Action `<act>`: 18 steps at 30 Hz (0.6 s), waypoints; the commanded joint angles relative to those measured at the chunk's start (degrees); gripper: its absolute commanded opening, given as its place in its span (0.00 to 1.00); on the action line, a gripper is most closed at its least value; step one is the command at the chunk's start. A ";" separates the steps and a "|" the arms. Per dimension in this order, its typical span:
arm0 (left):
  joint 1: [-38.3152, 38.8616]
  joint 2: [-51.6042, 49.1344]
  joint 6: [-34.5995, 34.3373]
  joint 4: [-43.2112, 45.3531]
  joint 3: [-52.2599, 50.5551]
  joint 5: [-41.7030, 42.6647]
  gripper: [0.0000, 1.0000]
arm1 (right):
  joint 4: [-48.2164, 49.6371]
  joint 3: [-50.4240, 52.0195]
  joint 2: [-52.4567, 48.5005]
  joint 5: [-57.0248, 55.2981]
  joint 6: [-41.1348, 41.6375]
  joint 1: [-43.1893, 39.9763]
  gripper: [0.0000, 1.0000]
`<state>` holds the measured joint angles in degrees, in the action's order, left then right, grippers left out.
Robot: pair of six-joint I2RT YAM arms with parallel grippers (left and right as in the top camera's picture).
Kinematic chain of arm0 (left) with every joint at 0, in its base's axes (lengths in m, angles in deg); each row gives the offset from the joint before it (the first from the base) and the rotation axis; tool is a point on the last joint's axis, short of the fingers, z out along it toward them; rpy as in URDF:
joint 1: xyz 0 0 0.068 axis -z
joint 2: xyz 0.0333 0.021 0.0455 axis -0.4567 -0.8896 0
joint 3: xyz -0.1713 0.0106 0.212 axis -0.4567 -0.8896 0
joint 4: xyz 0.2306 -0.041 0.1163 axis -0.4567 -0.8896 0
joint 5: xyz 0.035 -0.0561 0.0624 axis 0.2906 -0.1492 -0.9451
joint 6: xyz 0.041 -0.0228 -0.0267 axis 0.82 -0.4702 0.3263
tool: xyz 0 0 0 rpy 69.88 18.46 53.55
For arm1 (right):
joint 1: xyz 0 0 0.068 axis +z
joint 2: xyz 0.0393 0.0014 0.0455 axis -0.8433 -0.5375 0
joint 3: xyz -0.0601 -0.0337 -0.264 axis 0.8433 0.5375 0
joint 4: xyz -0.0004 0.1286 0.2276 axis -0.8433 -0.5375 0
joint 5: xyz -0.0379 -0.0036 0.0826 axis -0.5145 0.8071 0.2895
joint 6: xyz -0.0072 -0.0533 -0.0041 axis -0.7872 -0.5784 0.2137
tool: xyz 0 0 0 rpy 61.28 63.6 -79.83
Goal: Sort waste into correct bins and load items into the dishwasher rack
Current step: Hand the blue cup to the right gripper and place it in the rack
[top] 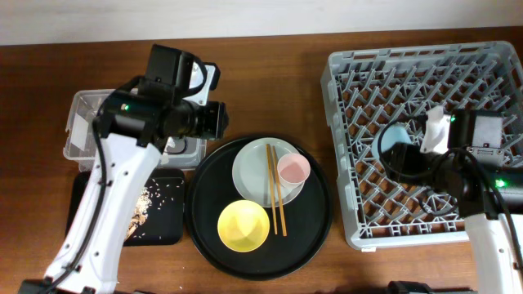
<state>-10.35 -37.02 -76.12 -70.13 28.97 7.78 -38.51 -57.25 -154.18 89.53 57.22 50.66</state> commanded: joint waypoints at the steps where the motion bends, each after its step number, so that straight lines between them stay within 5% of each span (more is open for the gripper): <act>1: -1.36 -0.72 -5.66 0.92 -0.37 -8.39 0.51 | -3.74 -0.46 -2.75 -3.26 -0.74 -0.33 0.48; 12: -5.01 -0.74 -8.41 -0.52 -0.37 -9.68 0.53 | -6.95 4.83 -12.20 -3.02 -1.81 -0.31 0.44; 18: -5.01 -0.72 -8.41 -1.11 -0.37 -9.68 0.53 | -6.12 6.36 -12.20 -2.99 -1.79 -0.31 0.79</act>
<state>-15.14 -37.87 -83.97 -70.81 28.91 -1.12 -44.63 -51.13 -166.37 87.01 55.30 50.66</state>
